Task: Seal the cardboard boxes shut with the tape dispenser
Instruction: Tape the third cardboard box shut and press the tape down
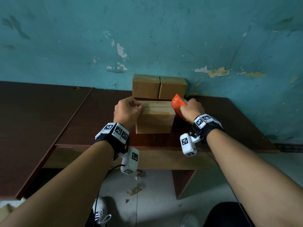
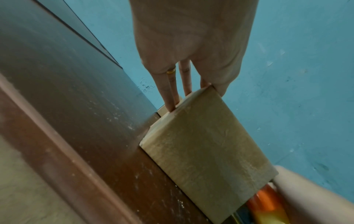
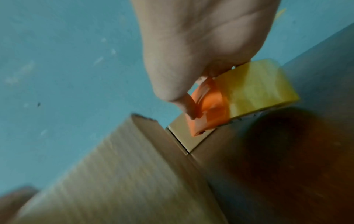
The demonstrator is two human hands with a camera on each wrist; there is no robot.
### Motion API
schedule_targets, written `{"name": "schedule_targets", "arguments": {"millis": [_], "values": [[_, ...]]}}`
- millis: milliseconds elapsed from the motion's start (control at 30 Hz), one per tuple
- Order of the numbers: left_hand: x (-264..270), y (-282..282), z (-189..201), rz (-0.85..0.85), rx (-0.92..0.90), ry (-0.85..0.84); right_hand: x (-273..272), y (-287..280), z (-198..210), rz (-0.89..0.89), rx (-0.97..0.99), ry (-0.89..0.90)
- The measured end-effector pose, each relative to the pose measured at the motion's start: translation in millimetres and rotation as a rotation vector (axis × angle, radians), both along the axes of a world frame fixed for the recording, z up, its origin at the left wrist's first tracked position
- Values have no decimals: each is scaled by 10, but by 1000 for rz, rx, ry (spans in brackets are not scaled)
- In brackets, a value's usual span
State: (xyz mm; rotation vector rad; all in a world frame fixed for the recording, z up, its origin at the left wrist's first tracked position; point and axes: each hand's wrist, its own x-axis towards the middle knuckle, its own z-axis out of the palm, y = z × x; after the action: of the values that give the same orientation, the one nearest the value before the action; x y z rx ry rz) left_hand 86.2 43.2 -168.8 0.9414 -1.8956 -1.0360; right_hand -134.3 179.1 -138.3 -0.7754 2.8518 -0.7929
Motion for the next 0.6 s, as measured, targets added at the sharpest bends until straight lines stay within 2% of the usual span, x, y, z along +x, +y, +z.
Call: {"name": "schedule_targets", "arguments": {"millis": [133,367,467,600], "values": [[-1,-3,-6,-1,12,7,-140,48,261,10,-272,-131],[18,30,27,-23,16,0,-44,-8,798,106,-617,-96],[16,15,14,-18,24,6,19,-54,959,305,-618,-248],[12,22,17,-3,20,17,129,-154,1060,500,-453,-366]]}}
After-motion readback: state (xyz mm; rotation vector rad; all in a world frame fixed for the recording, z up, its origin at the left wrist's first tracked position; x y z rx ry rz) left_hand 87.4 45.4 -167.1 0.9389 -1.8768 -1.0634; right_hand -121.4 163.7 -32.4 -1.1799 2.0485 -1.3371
